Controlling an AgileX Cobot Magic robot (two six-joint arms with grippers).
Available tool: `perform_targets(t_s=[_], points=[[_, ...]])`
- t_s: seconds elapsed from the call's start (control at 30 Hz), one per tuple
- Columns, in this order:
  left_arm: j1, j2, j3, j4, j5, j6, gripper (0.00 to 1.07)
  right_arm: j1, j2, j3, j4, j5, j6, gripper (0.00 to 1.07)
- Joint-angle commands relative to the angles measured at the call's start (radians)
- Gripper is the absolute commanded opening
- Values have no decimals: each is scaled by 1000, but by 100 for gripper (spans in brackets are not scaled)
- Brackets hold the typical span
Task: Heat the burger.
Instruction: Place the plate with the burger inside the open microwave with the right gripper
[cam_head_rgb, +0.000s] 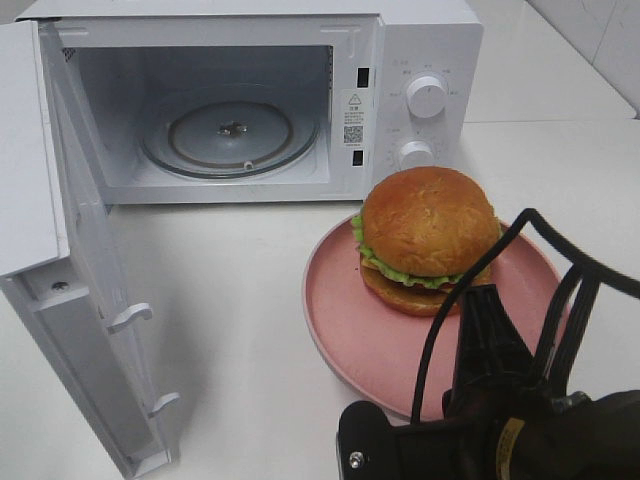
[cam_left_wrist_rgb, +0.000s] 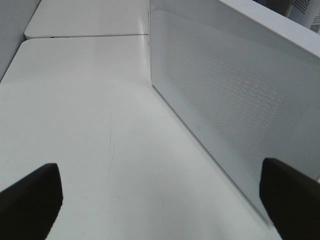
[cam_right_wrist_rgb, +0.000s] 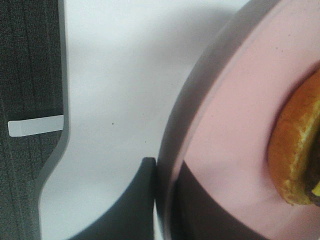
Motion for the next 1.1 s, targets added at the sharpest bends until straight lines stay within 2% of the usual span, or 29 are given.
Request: perform_targets(t_s=[0.03, 0.17, 0.5, 0.57, 0.87, 1.1], points=[[2, -18, 2, -8, -9, -4, 100, 3, -4, 3, -76, 3, -34, 0], [2, -18, 2, -8, -9, -4, 100, 3, -4, 3, -86, 2, -34, 0], [2, -18, 2, -8, -9, -4, 100, -11, -4, 3, -202, -59, -46, 0], [2, -18, 2, -8, -9, -4, 100, -67, -4, 3, -205, -105, -58, 0], [2, -18, 2, -8, -9, -4, 100, -172, -4, 3, -233, -209, -182, 0], [2, -18, 2, -8, -9, -4, 100, -293, -4, 3, -230, -316, -350, 0]])
